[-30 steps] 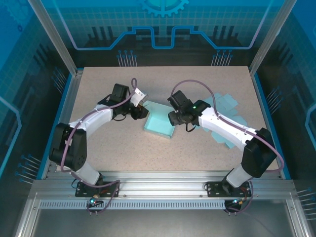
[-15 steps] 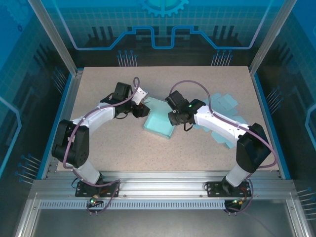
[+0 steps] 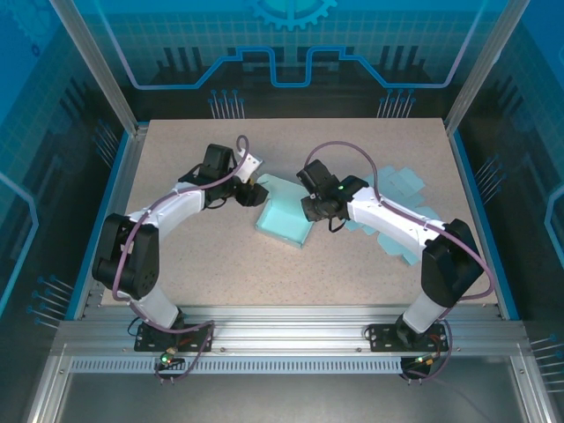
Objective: Fold the paper box
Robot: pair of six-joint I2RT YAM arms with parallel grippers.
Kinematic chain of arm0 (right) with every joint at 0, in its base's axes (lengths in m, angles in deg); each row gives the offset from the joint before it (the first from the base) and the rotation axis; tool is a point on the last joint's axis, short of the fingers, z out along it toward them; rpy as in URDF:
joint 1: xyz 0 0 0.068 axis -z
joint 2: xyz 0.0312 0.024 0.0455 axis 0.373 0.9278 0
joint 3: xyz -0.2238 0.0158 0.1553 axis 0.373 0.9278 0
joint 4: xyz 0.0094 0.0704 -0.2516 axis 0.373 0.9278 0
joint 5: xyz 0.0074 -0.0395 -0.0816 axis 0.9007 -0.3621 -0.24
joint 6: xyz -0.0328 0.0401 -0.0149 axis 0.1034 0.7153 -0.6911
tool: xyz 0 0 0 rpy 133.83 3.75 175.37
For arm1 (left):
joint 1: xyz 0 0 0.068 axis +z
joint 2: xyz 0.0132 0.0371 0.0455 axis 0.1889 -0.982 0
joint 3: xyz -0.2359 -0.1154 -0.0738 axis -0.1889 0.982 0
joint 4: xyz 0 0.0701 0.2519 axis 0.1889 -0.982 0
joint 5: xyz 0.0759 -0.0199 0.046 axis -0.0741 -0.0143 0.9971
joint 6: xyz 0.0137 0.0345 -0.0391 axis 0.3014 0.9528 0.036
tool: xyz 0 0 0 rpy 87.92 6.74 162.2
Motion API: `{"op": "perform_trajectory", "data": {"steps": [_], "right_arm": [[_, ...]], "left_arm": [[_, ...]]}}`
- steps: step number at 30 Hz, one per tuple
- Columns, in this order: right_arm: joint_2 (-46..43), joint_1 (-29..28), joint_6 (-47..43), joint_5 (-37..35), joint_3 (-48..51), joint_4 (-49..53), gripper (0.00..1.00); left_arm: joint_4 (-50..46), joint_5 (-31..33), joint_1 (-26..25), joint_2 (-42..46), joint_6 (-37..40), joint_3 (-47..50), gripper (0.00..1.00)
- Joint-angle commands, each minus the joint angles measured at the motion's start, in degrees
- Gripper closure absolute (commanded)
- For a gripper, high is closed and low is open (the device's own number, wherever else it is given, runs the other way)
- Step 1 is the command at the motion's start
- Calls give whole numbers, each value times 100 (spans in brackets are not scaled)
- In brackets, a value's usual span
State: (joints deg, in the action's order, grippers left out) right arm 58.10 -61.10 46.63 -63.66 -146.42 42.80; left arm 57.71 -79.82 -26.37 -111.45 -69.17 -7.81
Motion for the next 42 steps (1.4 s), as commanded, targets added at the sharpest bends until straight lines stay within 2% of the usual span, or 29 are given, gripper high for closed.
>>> {"op": "perform_trajectory", "data": {"steps": [1,7,11,17,22,25,30,33,42], "right_arm": [[-9,70,43,-20,34,-65,60],[106,70,45,-28,-10,-79,62],[156,73,60,-52,-16,-88,65],[286,70,96,-149,-8,-161,76],[342,62,168,-582,84,-419,94],[355,73,169,-863,124,-724,100],[520,187,154,-1160,-31,-1333,100],[715,300,85,-1191,-185,-1820,100],[1650,701,-24,-699,-1021,-2808,100]], "left_arm": [[29,-257,37,-130,-36,-250,40],[92,-256,19,-394,-32,-388,45],[-32,-247,-16,-538,62,-538,55],[-137,-220,-154,-563,132,-601,77],[-42,-37,-321,-547,35,-567,91],[284,200,-438,-508,-335,-513,100],[1341,731,-623,-373,-1304,-270,100],[1673,1100,-789,-437,-1542,-324,100],[2285,1729,-838,-1167,-2459,-756,100]]}}
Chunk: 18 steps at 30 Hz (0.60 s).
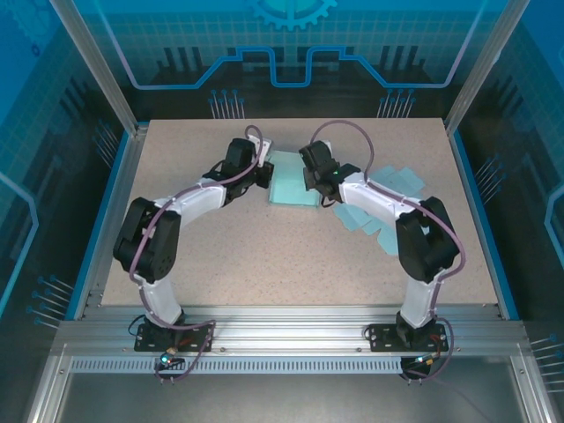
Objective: Fold the paper box
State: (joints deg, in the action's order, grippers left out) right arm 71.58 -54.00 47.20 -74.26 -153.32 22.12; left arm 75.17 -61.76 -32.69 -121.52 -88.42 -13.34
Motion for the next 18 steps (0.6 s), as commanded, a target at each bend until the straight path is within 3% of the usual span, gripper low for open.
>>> {"op": "perform_trajectory", "data": {"steps": [1,18], "right_arm": [[403,2,-53,417,-390,-815,100],[781,-7,400,794,-248,-1314,100]], "left_arm": [[659,-55,-209,-230,-642,-199,100],[1456,190,-438,-415,-1238,354,100]]}}
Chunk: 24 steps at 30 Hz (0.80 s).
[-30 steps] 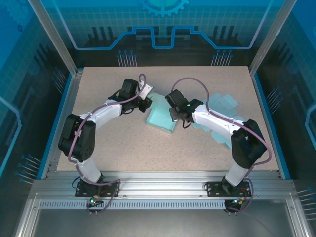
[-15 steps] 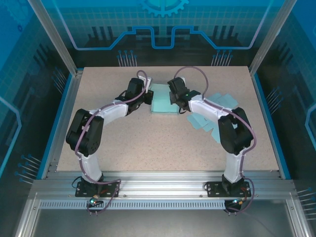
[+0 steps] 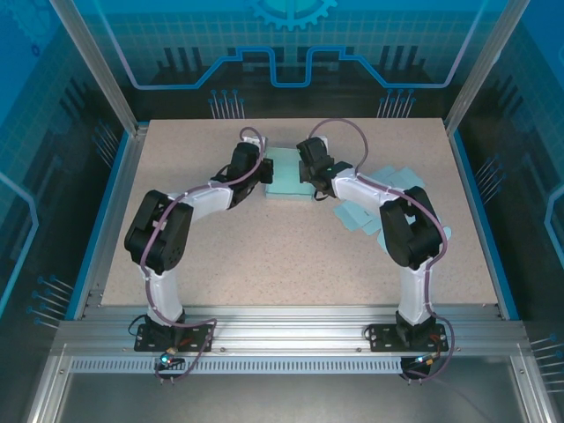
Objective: Fold the paper box
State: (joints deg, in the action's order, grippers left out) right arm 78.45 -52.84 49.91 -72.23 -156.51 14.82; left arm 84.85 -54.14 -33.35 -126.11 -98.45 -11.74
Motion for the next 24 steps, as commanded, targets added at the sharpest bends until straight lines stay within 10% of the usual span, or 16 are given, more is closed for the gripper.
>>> {"op": "perform_trajectory", "data": {"steps": [1,24], "right_arm": [[86,-123,162,599,117,-594,100],[42,-382,264,379,1122,-1185,100]], "left_arm": [[512,-575,-379,54,-250,252,100],[1108,-546,-473,197,-415,1366,100]]}}
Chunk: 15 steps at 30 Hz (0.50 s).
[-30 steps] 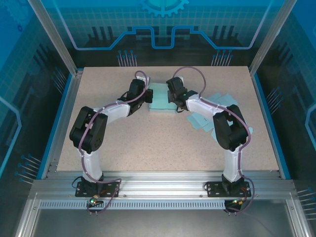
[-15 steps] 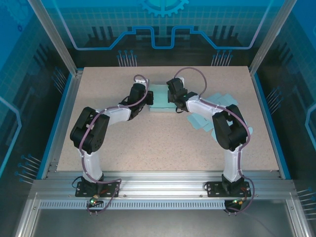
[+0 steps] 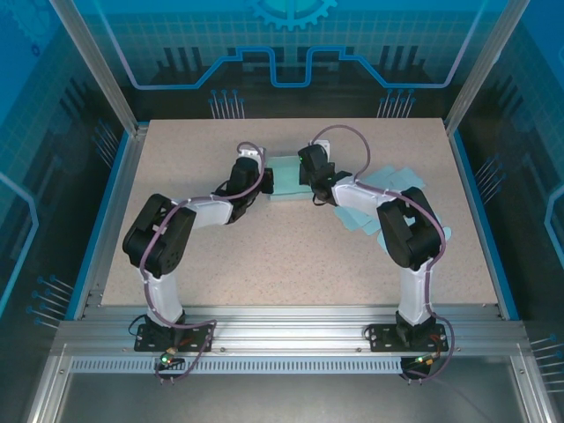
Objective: Fold the paper box
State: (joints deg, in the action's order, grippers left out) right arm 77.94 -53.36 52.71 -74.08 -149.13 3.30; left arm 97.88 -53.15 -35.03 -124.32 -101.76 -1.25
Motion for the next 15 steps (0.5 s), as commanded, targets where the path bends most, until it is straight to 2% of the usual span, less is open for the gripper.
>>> {"op": "perform_trajectory", "data": {"steps": [1,4,9,15], "right_arm": [[70,-327,-8,563,470,-98,100],[-31,-321,-44,551,718,-298,100],[-21,-308,-43,453,719,-2,100],[-83,-342,106,375,1185,-310,100]], "left_arm": [[-129,-630,-305,41,-96,400,100],[150,-598,-319,69,-122,628,100],[315,-619,-343,69,-190,777,100],[544,-624,-368,137,-294,1073,100]]}}
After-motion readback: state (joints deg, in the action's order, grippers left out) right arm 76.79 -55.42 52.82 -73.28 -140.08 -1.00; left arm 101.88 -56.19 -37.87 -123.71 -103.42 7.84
